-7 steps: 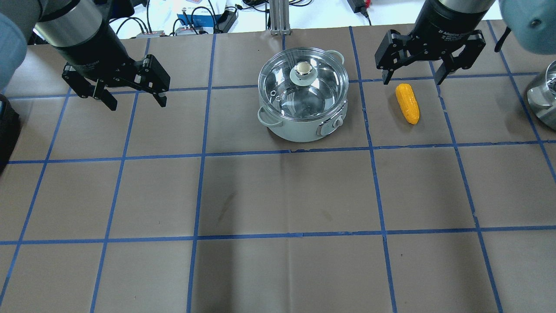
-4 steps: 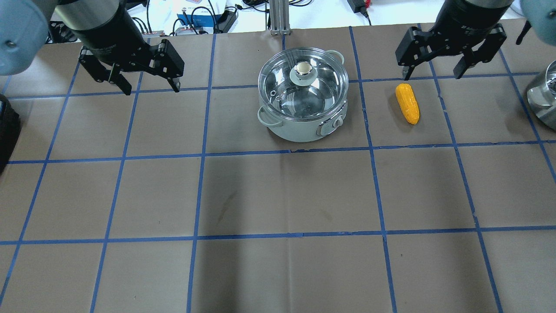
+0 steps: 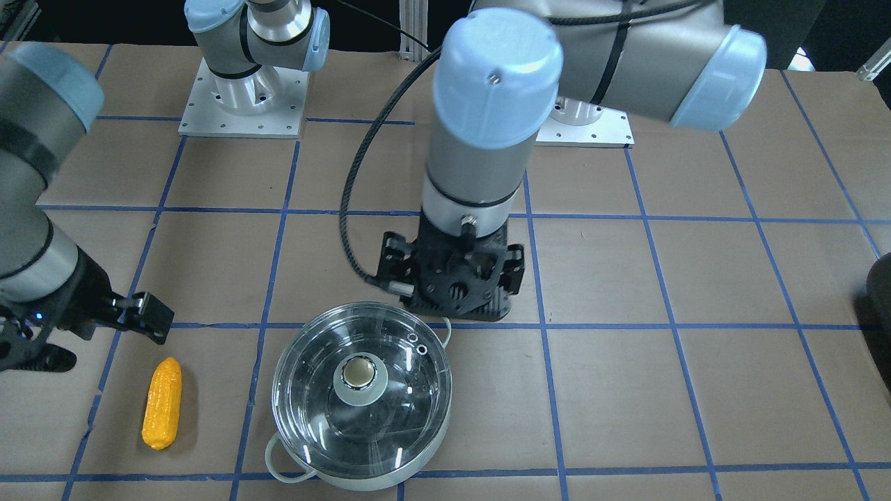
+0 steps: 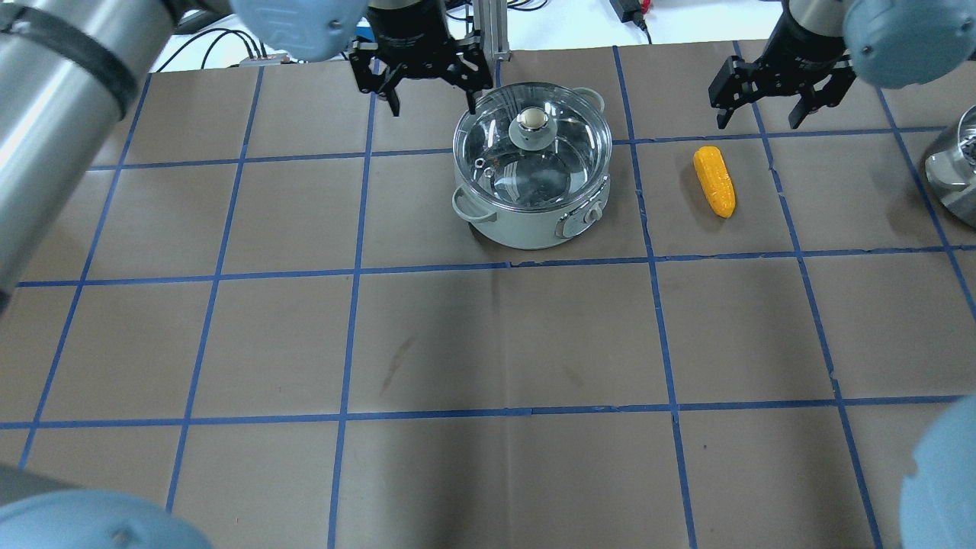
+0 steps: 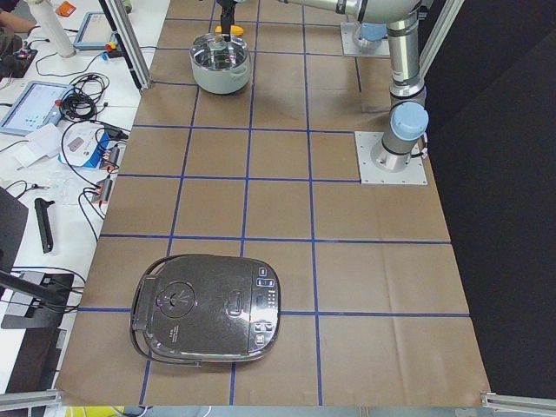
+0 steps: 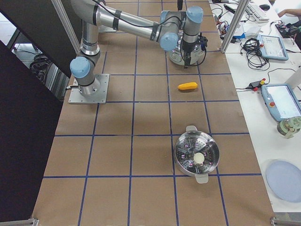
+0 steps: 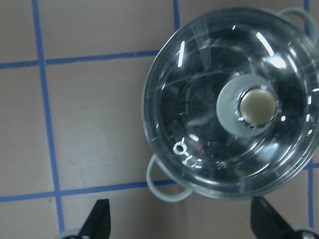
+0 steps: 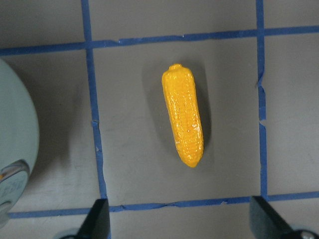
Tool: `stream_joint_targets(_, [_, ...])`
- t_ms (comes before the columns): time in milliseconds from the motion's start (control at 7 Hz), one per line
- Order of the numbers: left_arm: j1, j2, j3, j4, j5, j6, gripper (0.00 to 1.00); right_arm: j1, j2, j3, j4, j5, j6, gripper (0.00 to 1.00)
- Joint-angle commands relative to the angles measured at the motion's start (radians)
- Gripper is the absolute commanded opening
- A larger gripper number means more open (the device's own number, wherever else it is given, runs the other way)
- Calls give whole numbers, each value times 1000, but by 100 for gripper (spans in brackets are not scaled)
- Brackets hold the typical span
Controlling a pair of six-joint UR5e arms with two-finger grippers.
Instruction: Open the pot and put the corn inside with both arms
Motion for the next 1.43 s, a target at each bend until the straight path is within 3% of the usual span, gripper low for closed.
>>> stream_joint_targets(0, [-57, -160, 100, 130, -11, -80, 100, -1, 160, 8, -202, -5, -100, 100])
stream_joint_targets(143, [-74, -195, 104, 157, -10, -108, 100, -1, 197, 37, -277, -3, -294, 100])
stream_joint_targets(429, [-78, -212, 103, 168, -10, -127, 100, -4, 228, 73, -361, -3, -311, 95])
stream_joint_targets(571, [-79, -214, 94, 168, -10, -127, 100, -4, 239, 76, -364, -12, -305, 81])
stream_joint_targets(714, [-79, -215, 82, 168, -5, -127, 100, -4, 242, 76, -364, -14, -293, 59])
stream_joint_targets(857, [-79, -212, 71, 168, -1, -124, 100, -4, 242, 84, -364, -13, -291, 31])
stream_joint_targets(1000, [-79, -212, 71, 170, 1, -122, 92, -4, 240, 84, -364, -13, -286, 14])
stream_joint_targets(1143, [-79, -209, 72, 170, 1, -128, 62, -6, 228, 82, -355, -17, -279, 9])
stream_joint_targets(1286, [-79, -199, 72, 168, -1, -130, 51, -9, 180, 76, -283, -35, -250, 8])
